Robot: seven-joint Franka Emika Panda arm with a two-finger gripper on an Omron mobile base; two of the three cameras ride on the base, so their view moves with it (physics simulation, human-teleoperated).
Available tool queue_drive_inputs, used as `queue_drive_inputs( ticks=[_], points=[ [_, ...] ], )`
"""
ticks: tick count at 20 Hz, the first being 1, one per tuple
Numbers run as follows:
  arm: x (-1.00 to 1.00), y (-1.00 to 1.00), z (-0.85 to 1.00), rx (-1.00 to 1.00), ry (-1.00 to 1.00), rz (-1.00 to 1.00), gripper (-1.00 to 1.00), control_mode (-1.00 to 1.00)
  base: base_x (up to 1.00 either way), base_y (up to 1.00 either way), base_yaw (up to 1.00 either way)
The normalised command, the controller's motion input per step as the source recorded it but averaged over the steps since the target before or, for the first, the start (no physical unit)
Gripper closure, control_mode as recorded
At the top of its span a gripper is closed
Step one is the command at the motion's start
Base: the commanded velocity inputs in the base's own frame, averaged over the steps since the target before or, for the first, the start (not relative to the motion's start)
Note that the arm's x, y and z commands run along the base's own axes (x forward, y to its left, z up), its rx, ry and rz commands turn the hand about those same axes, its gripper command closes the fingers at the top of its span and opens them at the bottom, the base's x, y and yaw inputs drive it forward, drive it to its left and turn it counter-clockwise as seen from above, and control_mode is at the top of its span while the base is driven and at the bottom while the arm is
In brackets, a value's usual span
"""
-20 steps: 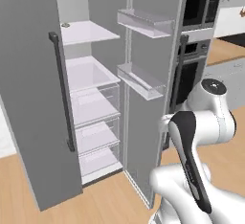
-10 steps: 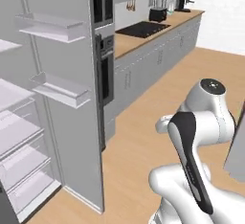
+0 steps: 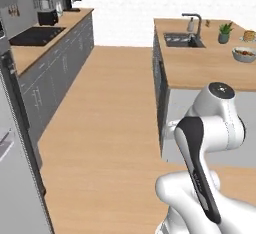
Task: Take the strawberry from the fridge and place it on top of the pancake, located on the dining counter.
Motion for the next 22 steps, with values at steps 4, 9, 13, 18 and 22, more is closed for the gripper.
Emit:
queue_drive_inputs(
  ticks=[4, 9, 13, 18, 22],
  points=[
    [0.0, 0.0, 0.0, 0.0, 0.0, 0.0, 1.0, 1.0, 0.0, -0.86, -0.63],
    [0.0, 0.0, 0.0, 0.0, 0.0, 0.0, 1.0, 1.0, 0.39, -1.0, -0.18],
    [0.0, 0.0, 0.0, 0.0, 0.0, 0.0, 1.0, 1.0, 0.6, -1.0, 0.0],
    [0.0, 0.0, 0.0, 0.0, 0.0, 0.0, 1.0, 1.0, 0.68, -1.0, 0.0],
    [0.0, 0.0, 0.0, 0.0, 0.0, 0.0, 1.0, 1.0, 0.48, -1.0, 0.0]
  ],
)
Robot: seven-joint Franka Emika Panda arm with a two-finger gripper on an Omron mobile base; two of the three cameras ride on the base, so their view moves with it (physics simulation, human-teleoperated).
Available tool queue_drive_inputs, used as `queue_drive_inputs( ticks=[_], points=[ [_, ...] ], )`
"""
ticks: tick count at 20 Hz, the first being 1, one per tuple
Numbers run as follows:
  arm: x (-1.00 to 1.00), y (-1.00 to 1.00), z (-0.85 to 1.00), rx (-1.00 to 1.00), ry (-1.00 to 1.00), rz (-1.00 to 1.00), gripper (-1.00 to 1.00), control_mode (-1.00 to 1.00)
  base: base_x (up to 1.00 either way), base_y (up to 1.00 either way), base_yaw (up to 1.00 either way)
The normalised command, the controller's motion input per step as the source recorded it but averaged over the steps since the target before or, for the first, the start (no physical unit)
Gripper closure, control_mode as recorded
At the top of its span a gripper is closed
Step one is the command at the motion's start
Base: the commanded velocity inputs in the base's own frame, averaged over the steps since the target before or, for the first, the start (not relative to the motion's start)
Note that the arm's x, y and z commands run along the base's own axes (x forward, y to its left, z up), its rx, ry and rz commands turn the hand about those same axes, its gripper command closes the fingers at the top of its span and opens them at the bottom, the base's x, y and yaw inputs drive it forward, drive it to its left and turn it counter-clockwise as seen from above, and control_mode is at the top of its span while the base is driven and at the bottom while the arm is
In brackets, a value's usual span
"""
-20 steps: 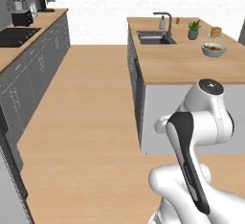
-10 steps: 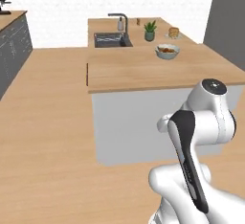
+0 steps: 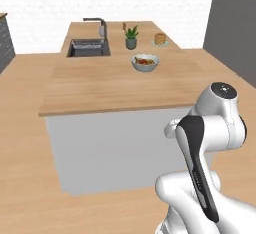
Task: Take the strawberry from the fridge and place it on top of the pancake, located on the dining counter.
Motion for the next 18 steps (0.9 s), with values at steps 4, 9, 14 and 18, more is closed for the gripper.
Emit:
queue_drive_inputs(
  ticks=[4, 9, 14, 18],
  points=[
    [0.0, 0.0, 0.0, 0.0, 0.0, 0.0, 1.0, 1.0, 0.1, -1.0, -0.05],
    [0.0, 0.0, 0.0, 0.0, 0.0, 0.0, 1.0, 1.0, 0.0, -1.0, -0.08],
    [0.0, 0.0, 0.0, 0.0, 0.0, 0.0, 1.0, 1.0, 0.28, -1.0, -0.03],
    [0.0, 0.0, 0.0, 0.0, 0.0, 0.0, 1.0, 1.0, 0.78, -1.0, 0.02]
  ],
)
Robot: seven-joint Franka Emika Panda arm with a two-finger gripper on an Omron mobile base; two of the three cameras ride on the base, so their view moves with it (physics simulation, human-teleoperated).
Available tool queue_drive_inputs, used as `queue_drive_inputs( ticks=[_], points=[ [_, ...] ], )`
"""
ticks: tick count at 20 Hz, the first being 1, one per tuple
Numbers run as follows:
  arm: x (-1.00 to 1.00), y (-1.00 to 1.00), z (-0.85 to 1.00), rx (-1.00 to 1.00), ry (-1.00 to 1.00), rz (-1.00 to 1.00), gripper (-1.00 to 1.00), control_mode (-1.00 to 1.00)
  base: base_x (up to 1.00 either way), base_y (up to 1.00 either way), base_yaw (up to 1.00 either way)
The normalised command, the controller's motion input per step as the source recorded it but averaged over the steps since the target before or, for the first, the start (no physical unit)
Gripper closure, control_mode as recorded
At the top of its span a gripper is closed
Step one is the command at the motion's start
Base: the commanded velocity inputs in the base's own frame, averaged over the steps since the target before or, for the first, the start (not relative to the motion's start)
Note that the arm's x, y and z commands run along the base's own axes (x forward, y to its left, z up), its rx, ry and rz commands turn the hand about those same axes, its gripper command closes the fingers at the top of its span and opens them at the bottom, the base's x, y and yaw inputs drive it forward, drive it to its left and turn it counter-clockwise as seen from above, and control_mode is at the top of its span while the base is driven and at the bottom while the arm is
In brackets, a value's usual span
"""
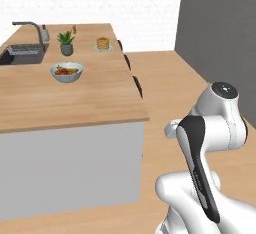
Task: Take the strawberry from the fridge and place it on top of the pancake, located on the dining counter.
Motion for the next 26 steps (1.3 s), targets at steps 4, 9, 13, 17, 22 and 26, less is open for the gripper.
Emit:
queue_drive_inputs(
  ticks=[4, 9, 13, 17, 22, 26],
  points=[
    [0.0, 0.0, 0.0, 0.0, 0.0, 0.0, 1.0, 1.0, 0.94, -1.0, 0.04],
    [0.0, 0.0, 0.0, 0.0, 0.0, 0.0, 1.0, 1.0, 0.98, -1.0, 0.04],
    [0.0, 0.0, 0.0, 0.0, 0.0, 0.0, 1.0, 1.0, 1.0, -1.0, 0.07],
    [0.0, 0.0, 0.0, 0.0, 0.0, 0.0, 1.0, 1.0, 1.0, -1.0, 0.16],
    [0.0, 0.0, 0.0, 0.0, 0.0, 0.0, 1.0, 1.0, 1.0, -0.96, 0.27],
    [0.0, 0.0, 0.0, 0.0, 0.0, 0.0, 1.0, 1.0, 1.0, -0.91, 0.37]
  ],
)
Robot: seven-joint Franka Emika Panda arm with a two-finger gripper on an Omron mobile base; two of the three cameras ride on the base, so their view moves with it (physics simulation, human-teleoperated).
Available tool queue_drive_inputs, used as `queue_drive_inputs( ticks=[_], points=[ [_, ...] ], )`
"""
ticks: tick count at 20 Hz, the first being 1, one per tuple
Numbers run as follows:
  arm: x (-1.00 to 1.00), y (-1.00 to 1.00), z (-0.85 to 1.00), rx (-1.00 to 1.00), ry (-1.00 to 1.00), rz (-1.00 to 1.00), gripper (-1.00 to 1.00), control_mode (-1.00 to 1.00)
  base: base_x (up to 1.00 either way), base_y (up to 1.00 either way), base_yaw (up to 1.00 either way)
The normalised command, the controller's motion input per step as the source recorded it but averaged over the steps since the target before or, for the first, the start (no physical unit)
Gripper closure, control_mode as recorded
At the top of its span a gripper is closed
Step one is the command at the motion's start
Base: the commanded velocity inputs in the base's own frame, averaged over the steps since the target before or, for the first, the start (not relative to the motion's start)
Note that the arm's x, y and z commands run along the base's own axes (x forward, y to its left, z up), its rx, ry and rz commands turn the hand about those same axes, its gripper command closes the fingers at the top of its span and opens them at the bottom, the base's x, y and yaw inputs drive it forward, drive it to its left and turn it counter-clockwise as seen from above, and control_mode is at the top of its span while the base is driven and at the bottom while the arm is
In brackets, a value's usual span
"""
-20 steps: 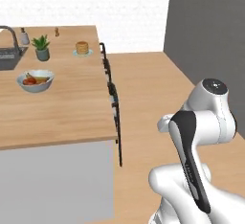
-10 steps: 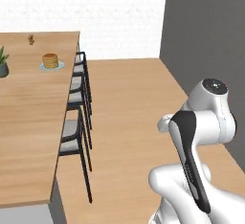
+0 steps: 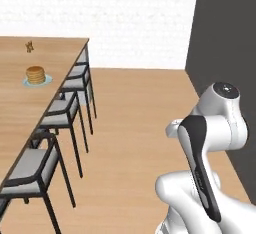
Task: Take the strawberry from the fridge and place it on top of the pancake, located on the dining counter.
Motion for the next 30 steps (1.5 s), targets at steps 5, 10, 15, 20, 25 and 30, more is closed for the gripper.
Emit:
queue_drive_inputs(
  ticks=[5, 10, 15, 20, 25, 30],
  points=[
    [0.0, 0.0, 0.0, 0.0, 0.0, 0.0, 1.0, 1.0, 1.0, -0.71, 0.45],
    [0.0, 0.0, 0.0, 0.0, 0.0, 0.0, 1.0, 1.0, 1.0, -0.61, 0.53],
    [0.0, 0.0, 0.0, 0.0, 0.0, 0.0, 1.0, 1.0, 1.0, -0.7, 0.55],
    [0.0, 0.0, 0.0, 0.0, 0.0, 0.0, 1.0, 1.0, 1.0, -0.73, 0.6],
    [0.0, 0.0, 0.0, 0.0, 0.0, 0.0, 1.0, 1.0, 0.98, -0.74, 0.66],
    [0.0, 0.0, 0.0, 0.0, 0.0, 0.0, 1.0, 1.0, 0.9, -0.85, 0.66]
  ],
)
